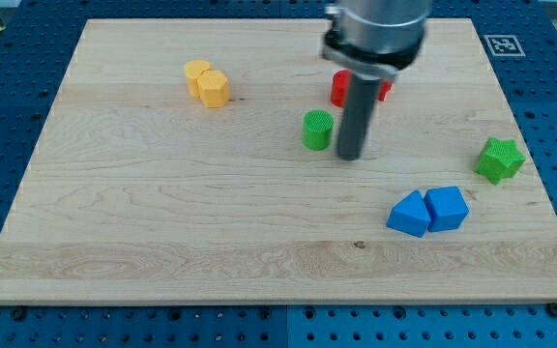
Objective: Slide the green circle towards the green star
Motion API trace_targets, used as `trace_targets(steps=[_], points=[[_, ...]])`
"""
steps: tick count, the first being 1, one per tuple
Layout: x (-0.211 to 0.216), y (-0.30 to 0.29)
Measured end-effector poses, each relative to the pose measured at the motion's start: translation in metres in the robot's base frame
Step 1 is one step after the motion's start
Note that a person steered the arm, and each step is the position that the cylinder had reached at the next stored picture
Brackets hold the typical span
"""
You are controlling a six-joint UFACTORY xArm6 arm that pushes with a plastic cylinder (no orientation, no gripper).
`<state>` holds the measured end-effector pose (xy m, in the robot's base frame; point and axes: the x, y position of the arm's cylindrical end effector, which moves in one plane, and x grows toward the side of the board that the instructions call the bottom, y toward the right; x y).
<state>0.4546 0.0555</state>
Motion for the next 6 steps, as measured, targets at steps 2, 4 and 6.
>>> trace_targets(steps=[2, 4, 6], points=[[-0.054, -0.058], [-0.024, 0.000], [-0.006, 0.024]])
